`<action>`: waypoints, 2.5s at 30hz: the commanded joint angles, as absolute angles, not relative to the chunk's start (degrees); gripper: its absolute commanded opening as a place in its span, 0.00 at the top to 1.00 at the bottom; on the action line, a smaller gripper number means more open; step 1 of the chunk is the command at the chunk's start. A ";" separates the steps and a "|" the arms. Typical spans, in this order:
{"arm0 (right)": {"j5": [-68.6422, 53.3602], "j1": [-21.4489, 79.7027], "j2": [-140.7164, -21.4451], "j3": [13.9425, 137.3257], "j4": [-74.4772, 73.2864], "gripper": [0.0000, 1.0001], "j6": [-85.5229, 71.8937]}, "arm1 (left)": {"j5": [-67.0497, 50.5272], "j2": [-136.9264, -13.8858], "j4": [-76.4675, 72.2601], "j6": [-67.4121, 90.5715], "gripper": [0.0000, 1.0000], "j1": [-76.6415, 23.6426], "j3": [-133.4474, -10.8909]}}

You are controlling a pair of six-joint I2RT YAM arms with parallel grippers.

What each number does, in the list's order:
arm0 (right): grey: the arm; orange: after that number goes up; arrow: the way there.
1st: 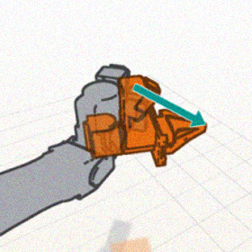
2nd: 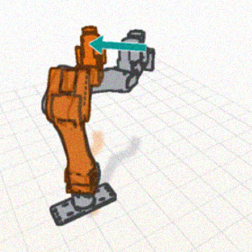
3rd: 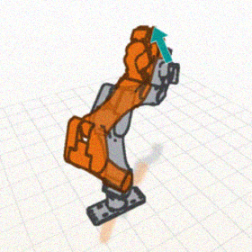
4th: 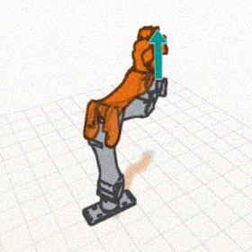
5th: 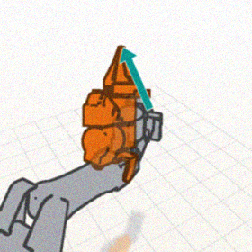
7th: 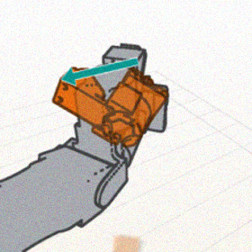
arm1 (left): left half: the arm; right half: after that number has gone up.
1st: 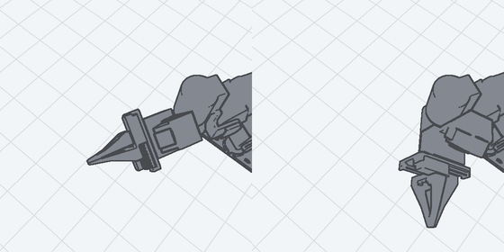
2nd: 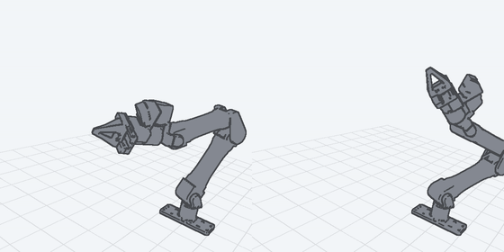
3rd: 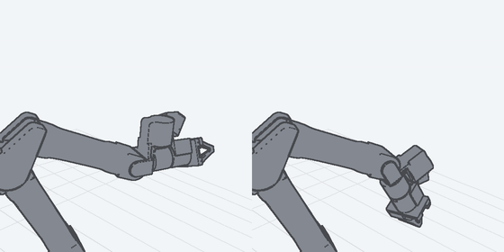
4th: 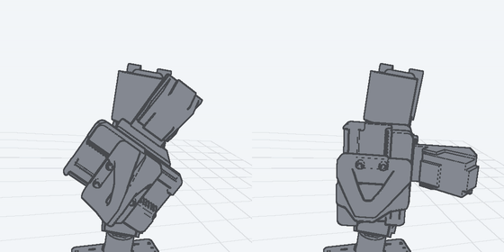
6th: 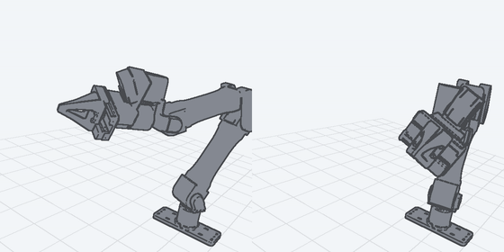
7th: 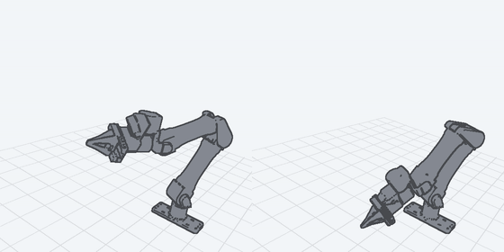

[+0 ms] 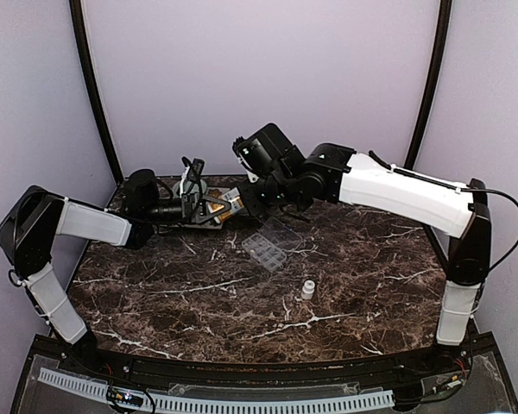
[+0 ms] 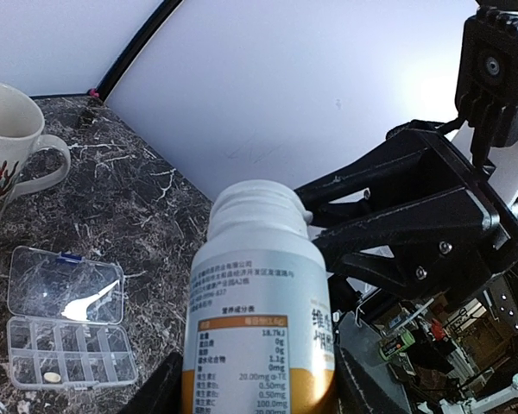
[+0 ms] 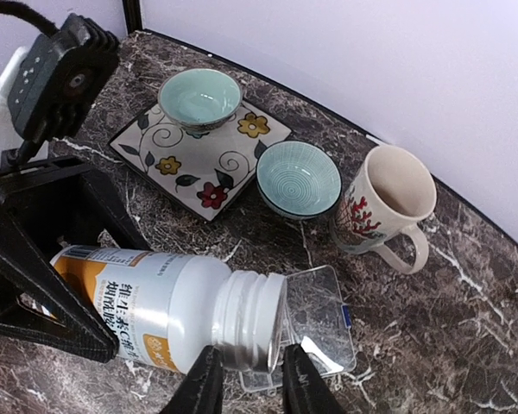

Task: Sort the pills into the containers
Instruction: Close the lid of the pill bottle on the pill bottle, then pass from the left arm to the right

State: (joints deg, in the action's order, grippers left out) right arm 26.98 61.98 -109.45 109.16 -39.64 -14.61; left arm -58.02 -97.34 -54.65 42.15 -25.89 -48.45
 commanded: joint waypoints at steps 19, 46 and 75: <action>-2.94 46.73 -85.47 82.65 -16.16 0.38 -34.87 | -62.37 -95.11 -63.65 42.00 1.00 -27.24 -50.20; -31.71 43.22 -92.93 81.49 -6.39 0.39 -43.29 | -67.56 -96.09 -55.78 39.44 1.00 -27.20 -54.51; -33.54 45.22 -97.29 86.03 -8.61 0.79 -42.02 | -69.29 -96.78 -51.97 37.74 1.00 -27.28 -56.30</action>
